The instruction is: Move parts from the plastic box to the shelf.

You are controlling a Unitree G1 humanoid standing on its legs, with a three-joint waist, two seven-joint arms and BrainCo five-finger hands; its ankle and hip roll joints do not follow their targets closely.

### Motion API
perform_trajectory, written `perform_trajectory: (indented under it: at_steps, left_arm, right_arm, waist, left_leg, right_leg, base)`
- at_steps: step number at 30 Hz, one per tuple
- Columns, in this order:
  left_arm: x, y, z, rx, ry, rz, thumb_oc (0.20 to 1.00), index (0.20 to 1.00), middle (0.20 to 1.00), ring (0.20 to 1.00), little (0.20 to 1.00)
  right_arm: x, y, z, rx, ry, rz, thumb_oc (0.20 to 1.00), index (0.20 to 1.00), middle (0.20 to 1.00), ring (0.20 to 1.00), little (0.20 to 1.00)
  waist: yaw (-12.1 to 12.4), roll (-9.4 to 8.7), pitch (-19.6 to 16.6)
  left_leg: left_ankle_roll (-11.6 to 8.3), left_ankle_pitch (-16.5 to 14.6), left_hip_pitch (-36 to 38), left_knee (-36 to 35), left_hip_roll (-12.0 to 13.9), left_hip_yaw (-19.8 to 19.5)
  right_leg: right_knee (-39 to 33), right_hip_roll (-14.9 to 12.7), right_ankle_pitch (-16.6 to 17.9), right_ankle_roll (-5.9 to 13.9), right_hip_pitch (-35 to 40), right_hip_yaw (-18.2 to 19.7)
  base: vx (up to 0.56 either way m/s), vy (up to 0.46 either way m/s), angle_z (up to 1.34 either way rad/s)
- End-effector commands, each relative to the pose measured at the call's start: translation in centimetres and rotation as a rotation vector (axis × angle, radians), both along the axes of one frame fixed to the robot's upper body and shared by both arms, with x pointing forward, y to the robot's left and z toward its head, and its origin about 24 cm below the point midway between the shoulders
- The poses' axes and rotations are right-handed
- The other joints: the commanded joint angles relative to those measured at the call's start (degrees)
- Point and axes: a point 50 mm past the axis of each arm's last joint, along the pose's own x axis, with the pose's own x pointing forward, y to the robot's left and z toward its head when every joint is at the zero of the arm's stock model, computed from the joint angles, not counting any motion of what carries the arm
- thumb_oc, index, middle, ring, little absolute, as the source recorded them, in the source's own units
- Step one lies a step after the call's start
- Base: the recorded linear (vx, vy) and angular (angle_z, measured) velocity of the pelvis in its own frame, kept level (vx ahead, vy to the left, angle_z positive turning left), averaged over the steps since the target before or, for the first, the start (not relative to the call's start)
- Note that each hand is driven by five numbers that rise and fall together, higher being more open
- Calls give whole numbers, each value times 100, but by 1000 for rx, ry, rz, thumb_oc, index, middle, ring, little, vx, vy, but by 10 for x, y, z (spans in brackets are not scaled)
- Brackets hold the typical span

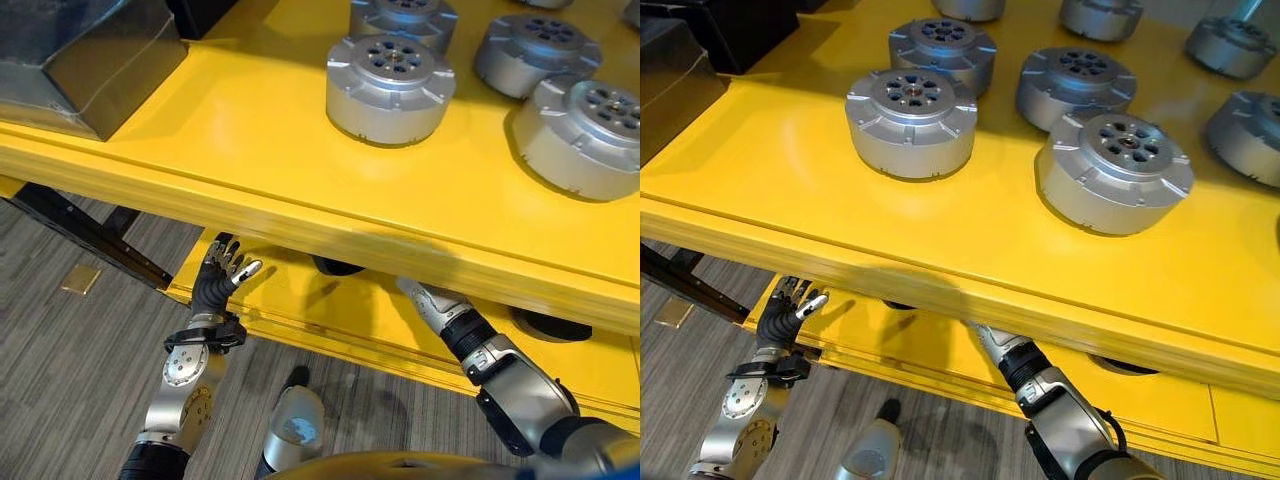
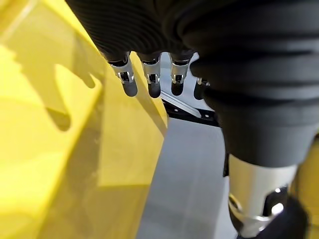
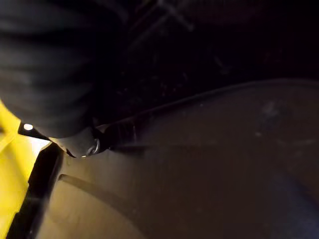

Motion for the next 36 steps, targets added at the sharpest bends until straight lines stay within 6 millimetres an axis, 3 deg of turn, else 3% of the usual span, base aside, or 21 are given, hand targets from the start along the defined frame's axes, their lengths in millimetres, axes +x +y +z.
perform_trajectory:
  at_steps: [1,10,13,18,26,33,36]
  left_arm:
    - [7,-4,27,37,-119,-72,1000,1000,1000,1000,1000]
    - [13,-16,29,32,-135,-118,1000,1000,1000,1000,1000]
    - [17,-22,34,24,-162,-134,1000,1000,1000,1000,1000]
    - [24,-29,41,12,-198,-134,1000,1000,1000,1000,1000]
    - [31,-39,47,-11,-224,-143,1000,1000,1000,1000,1000]
    - [36,-45,53,-20,-243,-159,1000,1000,1000,1000,1000]
    - [38,-49,57,-21,-255,-176,1000,1000,1000,1000,1000]
  right_arm:
    - [14,-3,36,112,-117,-63,200,200,200,200,200]
    - [28,-36,18,105,5,-256,200,200,200,200,200]
    - [34,-39,27,110,-16,-284,200,200,200,200,200]
    - [38,-37,57,109,-133,-271,200,200,200,200,200]
    - [35,-38,85,104,-259,-263,200,200,200,200,200]
    - [38,-38,107,112,-328,-272,200,200,200,200,200]
    - [43,-41,133,106,-390,-295,200,200,200,200,200]
  waist:
    - [-1,-2,-266]
    - [-14,268,91]
    - [-106,419,383]
    - [-459,599,848]
    - [-778,598,942]
    - [-905,549,902]
    - [-926,543,845]
  left_leg:
    - [230,421,186,-492,192,298]
    - [246,338,-132,-107,128,292]
    - [252,243,-323,263,175,399]
    - [232,6,-773,1089,312,578]
    - [286,-482,-1477,2221,407,549]
    - [319,-737,-2061,2893,388,420]
    - [317,-779,-2459,3134,338,348]
  right_leg:
    - [611,-325,453,82,-198,321]
    - [862,-412,363,51,-481,385]
    - [1168,-444,261,-1,-803,608]
    - [1967,-421,11,-120,-1624,1164]
    - [3199,-375,-526,-266,-2600,1700]
    - [3922,-328,-842,-383,-3213,1855]
    - [4247,-330,-977,-435,-3597,1899]
  base:
    - [-23,6,10]
    - [-65,27,4]
    - [-181,59,-18]
    - [-186,79,-37]
    - [-92,34,-23]
    - [-61,-7,-2]
    - [-61,-14,1]
